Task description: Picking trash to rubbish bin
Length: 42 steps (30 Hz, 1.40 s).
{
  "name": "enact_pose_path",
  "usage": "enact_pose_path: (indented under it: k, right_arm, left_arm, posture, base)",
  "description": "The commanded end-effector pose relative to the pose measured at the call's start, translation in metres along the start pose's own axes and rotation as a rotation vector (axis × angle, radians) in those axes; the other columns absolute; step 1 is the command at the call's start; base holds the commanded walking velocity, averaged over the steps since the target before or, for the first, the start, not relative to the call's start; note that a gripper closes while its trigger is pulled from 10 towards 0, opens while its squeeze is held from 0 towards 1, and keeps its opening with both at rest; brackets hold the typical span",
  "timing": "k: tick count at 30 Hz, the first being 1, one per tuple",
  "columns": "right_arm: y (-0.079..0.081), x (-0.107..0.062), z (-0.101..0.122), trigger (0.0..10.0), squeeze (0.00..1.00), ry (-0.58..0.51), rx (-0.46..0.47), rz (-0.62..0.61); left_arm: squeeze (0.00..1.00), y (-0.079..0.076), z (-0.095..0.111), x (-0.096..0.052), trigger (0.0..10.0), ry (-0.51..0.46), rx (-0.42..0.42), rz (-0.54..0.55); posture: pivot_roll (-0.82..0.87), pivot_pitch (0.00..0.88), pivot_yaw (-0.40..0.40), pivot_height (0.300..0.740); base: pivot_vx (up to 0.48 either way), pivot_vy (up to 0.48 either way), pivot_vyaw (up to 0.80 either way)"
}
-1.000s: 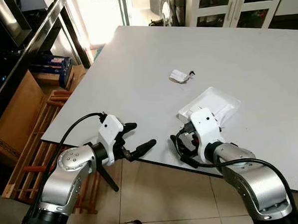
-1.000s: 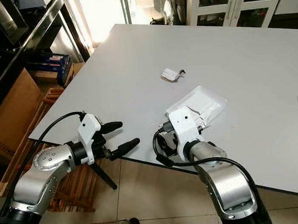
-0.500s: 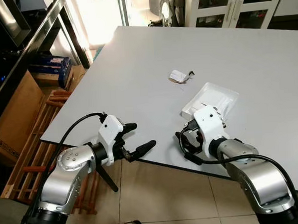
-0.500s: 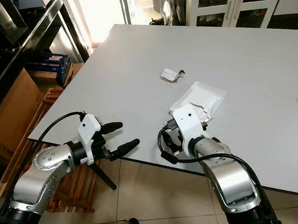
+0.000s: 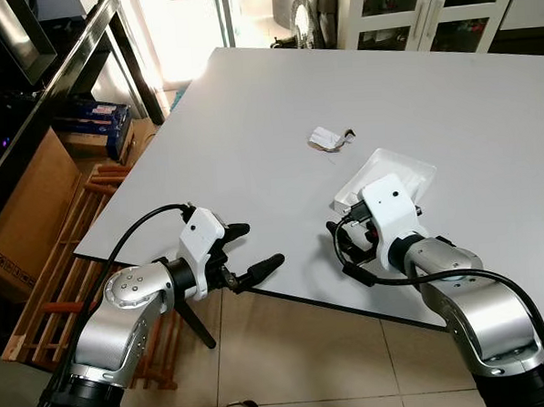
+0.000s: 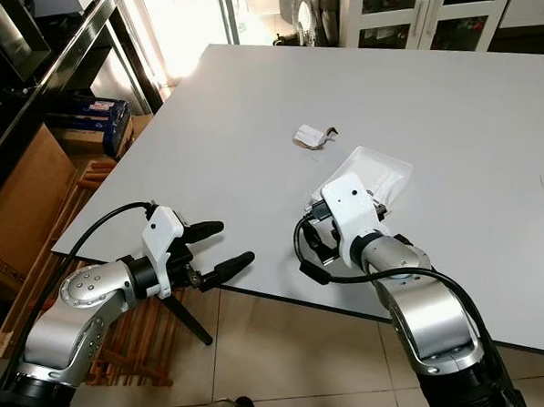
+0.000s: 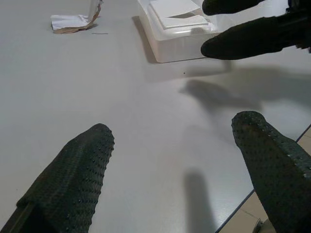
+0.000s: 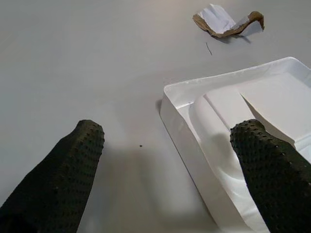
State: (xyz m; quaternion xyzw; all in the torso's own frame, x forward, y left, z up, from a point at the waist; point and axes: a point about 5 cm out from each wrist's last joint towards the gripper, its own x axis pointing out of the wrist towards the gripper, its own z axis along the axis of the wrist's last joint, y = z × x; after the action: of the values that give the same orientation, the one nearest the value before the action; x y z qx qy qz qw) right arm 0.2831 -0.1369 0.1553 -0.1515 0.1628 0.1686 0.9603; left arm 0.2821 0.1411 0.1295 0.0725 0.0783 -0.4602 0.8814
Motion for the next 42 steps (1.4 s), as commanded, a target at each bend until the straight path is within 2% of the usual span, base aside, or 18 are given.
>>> enact_pose_path:
  k: [1,9,15,16,17,18,21,23,25,30,32,33,34,42]
  right_arm:
    - [-0.002,0.001,-0.007,10.0,0.0,0.024,-0.004,-0.005]
    - [0.0,0.002,-0.031,10.0,0.0,0.098,0.047,0.02]
    - [0.001,0.002,-0.04,10.0,0.0,0.121,0.073,0.025]
    - [0.001,0.001,-0.042,9.2,0.0,0.127,0.075,0.028]
    - [0.001,0.001,-0.042,9.2,0.0,0.127,0.075,0.028]
    - [0.002,0.001,-0.046,7.8,0.0,0.14,0.077,0.043]
    - [0.003,0.0,-0.049,8.4,0.0,0.149,0.076,0.053]
    - [0.002,0.0,-0.053,9.6,0.0,0.162,0.071,0.056]
    - [0.002,0.0,-0.055,10.0,0.0,0.168,0.07,0.062]
    - [0.002,0.0,-0.059,10.0,0.0,0.178,0.059,0.071]
    - [0.002,0.0,-0.062,4.7,0.0,0.181,0.049,0.07]
    - [0.002,0.0,-0.063,0.2,0.0,0.181,0.048,0.072]
    - [0.002,0.0,-0.064,0.0,0.0,0.183,0.048,0.074]
    - [0.002,0.001,-0.066,0.0,0.0,0.183,0.046,0.064]
  left_arm:
    - [0.0,-0.001,-0.001,0.0,10.0,0.008,0.015,-0.01]
    - [0.0,-0.002,-0.002,-0.001,10.0,0.01,0.011,-0.013]
    - [0.0,-0.002,-0.002,-0.001,10.0,0.013,0.009,-0.014]
    - [0.0,-0.002,-0.002,-0.001,10.0,0.012,0.009,-0.014]
    - [0.0,-0.002,-0.002,-0.001,10.0,0.012,0.009,-0.014]
    - [0.0,-0.003,-0.002,0.0,10.0,0.013,0.008,-0.014]
    - [0.0,-0.003,-0.002,0.0,10.0,0.013,0.008,-0.015]
    - [0.0,-0.002,-0.002,0.0,10.0,0.013,0.009,-0.014]
    - [0.0,-0.002,-0.002,0.0,10.0,0.013,0.009,-0.013]
    - [0.0,-0.003,-0.002,0.0,10.0,0.014,0.009,-0.01]
    - [0.0,-0.003,-0.002,0.0,10.0,0.015,0.009,-0.01]
    - [0.0,-0.003,-0.003,0.0,10.0,0.016,0.009,-0.009]
    - [0.0,-0.003,-0.003,0.0,10.0,0.018,0.009,-0.008]
    - [0.0,-0.003,-0.003,0.0,10.0,0.018,0.012,-0.003]
  posture:
    - [0.0,0.113,0.089,0.74]
    - [0.0,0.122,0.09,0.74]
    - [0.0,0.124,0.091,0.74]
    - [0.0,0.125,0.091,0.74]
    - [0.0,0.125,0.091,0.74]
    - [0.0,0.125,0.091,0.74]
    - [0.0,0.125,0.092,0.74]
    - [0.0,0.125,0.092,0.74]
    - [0.0,0.125,0.092,0.74]
    - [0.0,0.125,0.092,0.74]
    - [0.0,0.125,0.092,0.74]
    - [0.0,0.125,0.092,0.74]
    - [0.0,0.125,0.092,0.74]
    - [0.0,0.126,0.092,0.74]
  base:
    - [0.0,0.0,0.0]
    - [0.0,0.0,0.0]
    - [0.0,0.0,0.0]
    - [0.0,0.0,0.0]
    - [0.0,0.0,0.0]
    - [0.0,0.0,0.0]
    - [0.0,0.0,0.0]
    - [0.0,0.0,0.0]
    - [0.0,0.0,0.0]
    - [0.0,0.0,0.0]
    - [0.0,0.0,0.0]
    - [0.0,0.0,0.0]
    - [0.0,0.0,0.0]
    - [0.0,0.0,0.0]
